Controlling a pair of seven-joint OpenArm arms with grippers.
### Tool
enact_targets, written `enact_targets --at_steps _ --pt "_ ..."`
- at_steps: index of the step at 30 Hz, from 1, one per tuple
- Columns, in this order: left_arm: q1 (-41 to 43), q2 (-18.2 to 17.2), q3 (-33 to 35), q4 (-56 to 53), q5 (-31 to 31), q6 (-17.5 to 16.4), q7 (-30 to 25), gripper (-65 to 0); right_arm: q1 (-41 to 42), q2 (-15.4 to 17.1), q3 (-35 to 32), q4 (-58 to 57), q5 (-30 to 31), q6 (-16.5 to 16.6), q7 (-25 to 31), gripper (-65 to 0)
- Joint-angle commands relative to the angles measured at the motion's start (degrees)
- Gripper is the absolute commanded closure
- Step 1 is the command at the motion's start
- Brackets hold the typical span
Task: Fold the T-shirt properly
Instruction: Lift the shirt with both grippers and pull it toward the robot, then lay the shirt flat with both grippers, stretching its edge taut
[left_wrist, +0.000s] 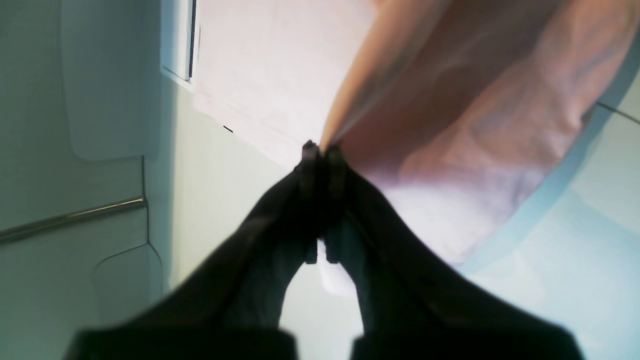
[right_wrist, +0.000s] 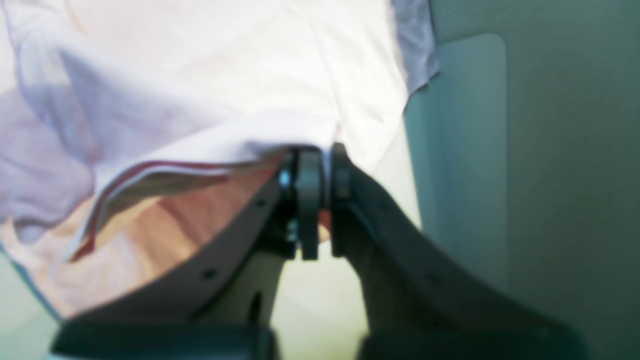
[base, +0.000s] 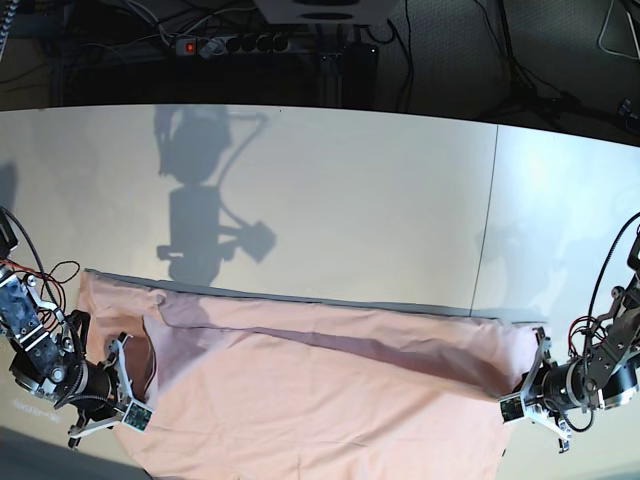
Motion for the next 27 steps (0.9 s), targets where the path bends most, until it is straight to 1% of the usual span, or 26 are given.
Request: enact_targets --at_steps 1,4,7,9,11,14,19,23,27 --pt "-2.1 -0.68 -0.66 0.09 -0.22 1.88 -0.92 0.0 2.38 -0.02 0.63 -0.76 -0.37 3.87 1.31 0.0" --pt "-2.1 -0.68 -0.66 -0.09 -0.26 1.88 -0.92 0.0 2.51 -1.46 0.63 -3.43 -2.56 3.87 3.58 0.0" --pt "-2.1 -0.68 -0.66 -0.11 -0.24 1.88 -0.92 0.0 2.51 -2.43 0.63 -4.55 -3.26 3.85 3.65 0.0" --pt "-2.1 -0.68 -0.66 -0.11 -0.22 1.9 -0.9 -3.6 2.54 -2.89 0.63 -5.29 -3.3 3.85 3.65 0.0" --pt "-2.1 -0.68 -0.66 -0.24 0.11 2.93 -0.9 -5.3 2.62 -3.23 0.63 -6.05 -3.37 3.85 3.67 0.0" --pt "-2.12 -0.33 -0.66 -1.49 0.9 4.42 -0.98 -6.4 2.64 -3.82 0.63 -7.37 -5.49 3.82 4.5 0.0" --pt "-2.14 1.75 -0.66 -5.46 3.69 4.46 -3.23 -6.6 2.67 -4.31 0.63 -9.55 -7.26 3.8 6.19 0.0" --pt "-2.14 3.13 -0.66 -7.28 4.28 6.56 -3.5 -6.6 2.64 -4.66 0.63 -10.45 -7.72 3.78 6.82 0.0" --pt "-2.4 3.28 -0.66 -7.43 4.28 7.82 -3.5 -6.8 2.82 -4.61 0.63 -10.47 -8.04 3.65 6.82 0.0"
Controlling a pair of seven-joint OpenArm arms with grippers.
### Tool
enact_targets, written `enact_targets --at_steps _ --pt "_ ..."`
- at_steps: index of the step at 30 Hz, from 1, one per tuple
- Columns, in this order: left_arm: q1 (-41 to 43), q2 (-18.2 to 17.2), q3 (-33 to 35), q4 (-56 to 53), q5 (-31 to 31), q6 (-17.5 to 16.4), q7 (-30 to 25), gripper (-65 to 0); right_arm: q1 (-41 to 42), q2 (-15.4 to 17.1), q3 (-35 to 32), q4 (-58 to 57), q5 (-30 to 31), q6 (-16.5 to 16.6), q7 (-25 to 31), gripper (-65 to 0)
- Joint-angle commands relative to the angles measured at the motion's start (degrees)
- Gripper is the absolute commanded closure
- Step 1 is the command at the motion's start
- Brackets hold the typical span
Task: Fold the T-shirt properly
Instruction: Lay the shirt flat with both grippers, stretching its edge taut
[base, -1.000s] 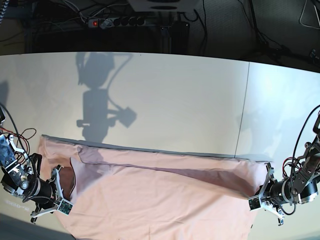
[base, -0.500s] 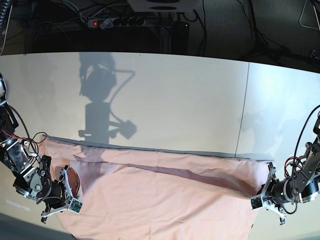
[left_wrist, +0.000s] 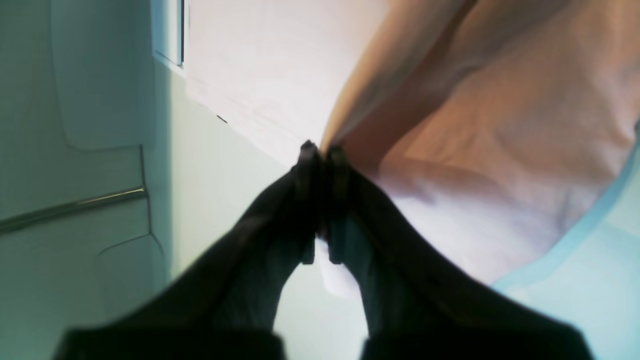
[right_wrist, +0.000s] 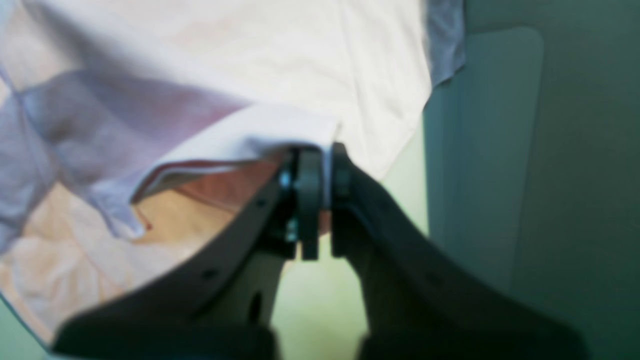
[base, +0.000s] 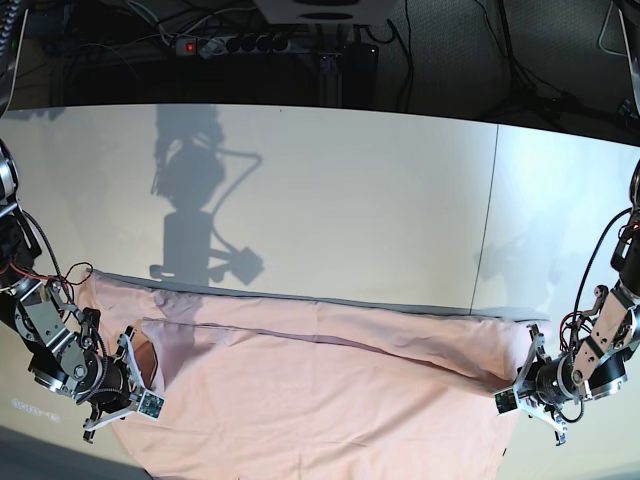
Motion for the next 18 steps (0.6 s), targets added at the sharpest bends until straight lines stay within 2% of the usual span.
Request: enact_targets --at_steps 1,4,11,14,16,17,18 --pt "-2.75 -0.66 -0.63 0.37 -0.28 1.95 -0.59 -7.5 2.58 0.61 0.66 0.26 -0.13 3.56 0.7 0.0" --pt "-3.8 -0.63 -0.63 0.33 -0.48 1.95 -0.59 -12.1 3.72 -0.04 0.66 -0.63 -0.13 3.61 1.29 0.0" --pt "-4.26 -0.61 -0.63 -0.33 -0.52 1.99 -0.63 -13.2 6.88 -4.24 0.66 -6.71 -0.13 3.56 1.55 0.0" --pt "-4.28 -0.46 -0.63 -1.49 -0.52 3.32 -0.59 -25.4 6.97 -4.68 0.66 -7.28 -0.13 3.43 2.58 0.0" --pt "-4.28 -0.46 -0.63 -2.54 -0.61 5.09 -0.59 -30.1 6.95 -4.61 0.66 -7.43 -0.09 3.43 4.33 0.0" --pt "-4.28 -0.48 -0.63 -3.06 -0.87 5.81 -0.59 -30.1 6.97 -4.61 0.66 -7.58 -0.09 3.41 4.74 -1.9" --pt "-4.28 -0.48 -0.63 -3.52 -1.49 5.9 -0.57 -30.1 6.97 -4.61 0.66 -7.78 -0.09 3.15 4.74 -13.9"
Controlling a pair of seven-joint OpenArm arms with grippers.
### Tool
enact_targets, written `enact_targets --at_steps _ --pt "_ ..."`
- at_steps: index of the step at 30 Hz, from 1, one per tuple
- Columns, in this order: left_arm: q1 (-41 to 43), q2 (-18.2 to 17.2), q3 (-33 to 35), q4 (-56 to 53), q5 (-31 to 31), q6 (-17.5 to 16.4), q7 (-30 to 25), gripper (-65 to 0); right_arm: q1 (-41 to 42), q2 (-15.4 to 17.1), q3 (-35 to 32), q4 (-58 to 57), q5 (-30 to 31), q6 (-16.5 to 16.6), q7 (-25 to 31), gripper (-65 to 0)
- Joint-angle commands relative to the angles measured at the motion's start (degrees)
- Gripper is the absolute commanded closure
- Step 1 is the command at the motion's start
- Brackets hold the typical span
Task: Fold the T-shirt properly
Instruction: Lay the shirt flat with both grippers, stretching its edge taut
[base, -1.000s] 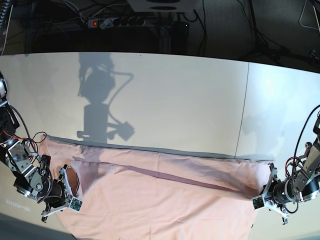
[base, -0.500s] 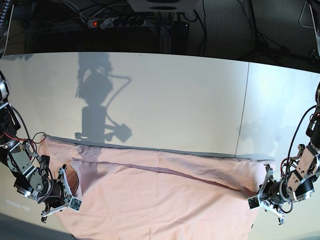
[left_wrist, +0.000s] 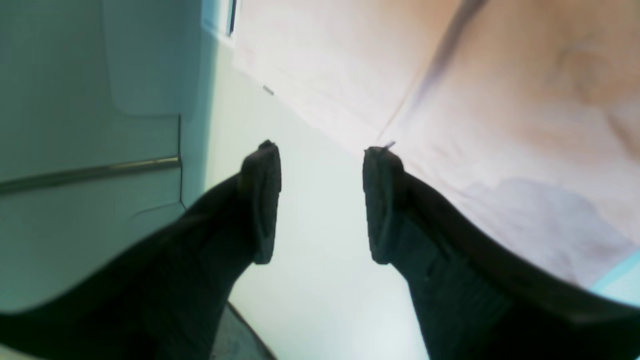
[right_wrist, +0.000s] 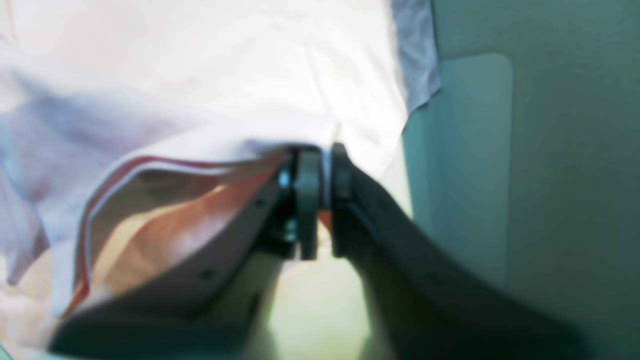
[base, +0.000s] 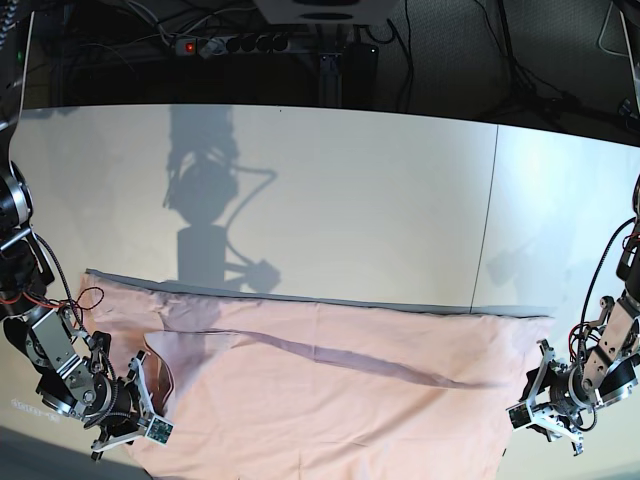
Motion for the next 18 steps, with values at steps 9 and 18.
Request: enact_targets --at_steps 9,18 --pt "-2.19 -0.48 -0.61 0.0 -10.82 6.4 -0.04 -29.6 2.47 0.94 0.9 -1.16 9.25 -8.0 0.02 -42.4" --pt "-1.9 -0.44 -1.62 0.0 -28.52 10.4 5.75 0.0 -1.31 1.09 14.91 -1.16 22.64 -9.49 -5.2 0.0"
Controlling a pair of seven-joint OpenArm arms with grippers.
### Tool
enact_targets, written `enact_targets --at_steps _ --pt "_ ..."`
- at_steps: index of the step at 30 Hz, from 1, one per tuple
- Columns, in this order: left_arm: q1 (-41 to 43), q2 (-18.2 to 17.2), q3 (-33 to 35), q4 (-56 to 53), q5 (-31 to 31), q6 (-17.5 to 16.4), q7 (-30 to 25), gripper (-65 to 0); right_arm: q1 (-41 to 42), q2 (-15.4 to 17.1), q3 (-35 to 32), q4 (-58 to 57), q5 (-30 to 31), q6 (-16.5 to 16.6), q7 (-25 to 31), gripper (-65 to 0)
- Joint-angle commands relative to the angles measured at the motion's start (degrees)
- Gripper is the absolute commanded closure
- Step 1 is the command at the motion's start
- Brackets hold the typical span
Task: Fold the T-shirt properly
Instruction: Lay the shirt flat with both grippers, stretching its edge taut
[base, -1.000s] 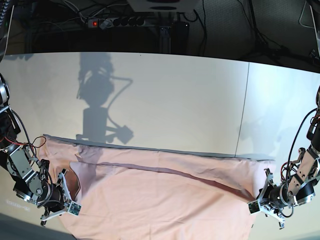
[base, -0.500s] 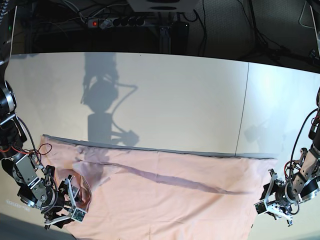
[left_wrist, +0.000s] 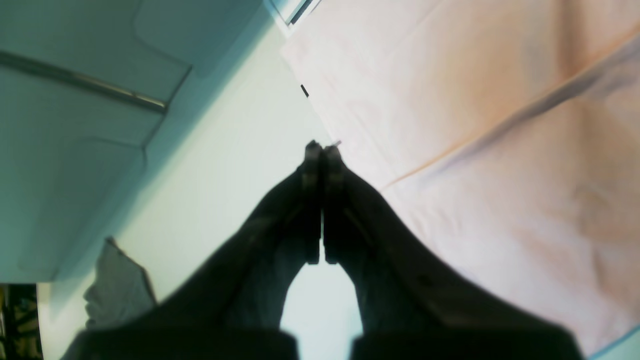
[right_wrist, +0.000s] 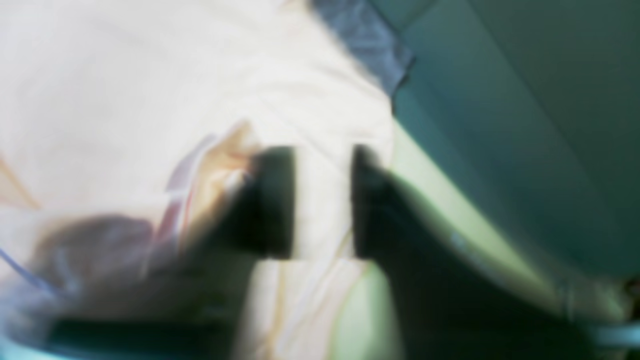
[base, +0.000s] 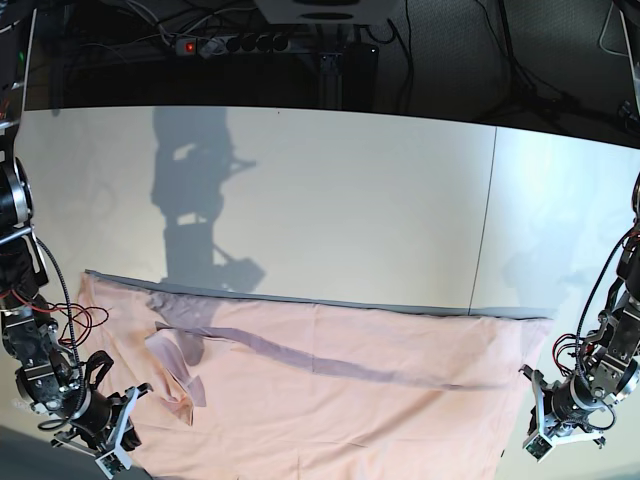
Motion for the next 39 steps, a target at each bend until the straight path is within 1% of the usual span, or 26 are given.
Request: enact_targets --at_steps 1,3,4,7,9,11,14,18,21,24,29,33,36,39 --pt "-1.97 -0.52 -1.79 0.42 -2.29 1.64 -0.24 0.0 1.03 0.76 2.6 0.44 0.76 -3.56 -0.81 0.0" --pt "-1.18 -0.24 -5.27 0.42 -7.58 1.36 2.62 0.0 -1.01 0.72 7.34 0.42 2.8 -3.56 -3.91 0.0" --pt "-0.81 0.09 -7.54 0.42 -10.21 0.5 4.52 0.0 -2.19 0.66 9.53 0.42 3.78 -3.56 -5.2 0.0" --pt "0.5 1.9 -14.47 0.42 -16.17 -4.2 13.77 0.0 -5.68 0.63 15.08 0.42 5.75 -3.54 -7.13 0.0" --pt "1.05 3.56 -17.31 0.42 -19.04 -5.4 20.11 0.0 -7.98 0.66 17.49 0.39 5.86 -3.52 -7.41 0.0" --pt "1.33 5.14 -18.14 0.42 -20.28 -6.32 24.22 0.0 -9.99 0.61 19.1 0.37 5.86 -3.52 -7.54 0.0" --pt "1.75 6.8 -18.14 0.42 -20.06 -6.51 27.39 0.0 -12.57 0.63 20.13 0.39 5.86 -3.52 -7.82 0.0" --pt "2.6 7.45 -18.14 0.39 -20.04 -6.54 32.52 0.0 -14.78 0.59 20.2 0.39 6.8 -3.52 -11.45 0.0" --pt "3.52 7.45 -18.14 -0.13 -18.69 -6.56 33.62 0.0 -16.22 0.61 20.26 0.37 7.34 -3.54 -12.96 0.0" --pt "4.22 7.52 -18.14 -1.88 -18.08 -6.6 33.57 0.0 -17.4 0.63 20.48 0.39 7.34 -3.54 -13.16 0.0" --pt "6.62 8.55 -18.14 -5.27 -15.91 -9.11 33.33 0.0 -19.1 0.61 20.48 0.39 7.34 -3.52 -13.14 0.0" --pt "7.52 8.57 -18.14 -5.46 -15.78 -9.11 32.46 0.0 -19.34 0.63 20.48 0.39 7.32 -3.54 -13.11 0.0" --pt "7.67 8.55 -18.14 -5.46 -15.43 -9.11 32.81 0.0 -19.39 0.63 20.48 0.39 7.32 -3.52 -13.16 0.0" --pt "7.69 8.57 -18.14 -5.44 -11.96 -9.11 33.16 0.0 -19.37 0.63 20.48 0.39 7.3 -3.52 -13.18 0.0"
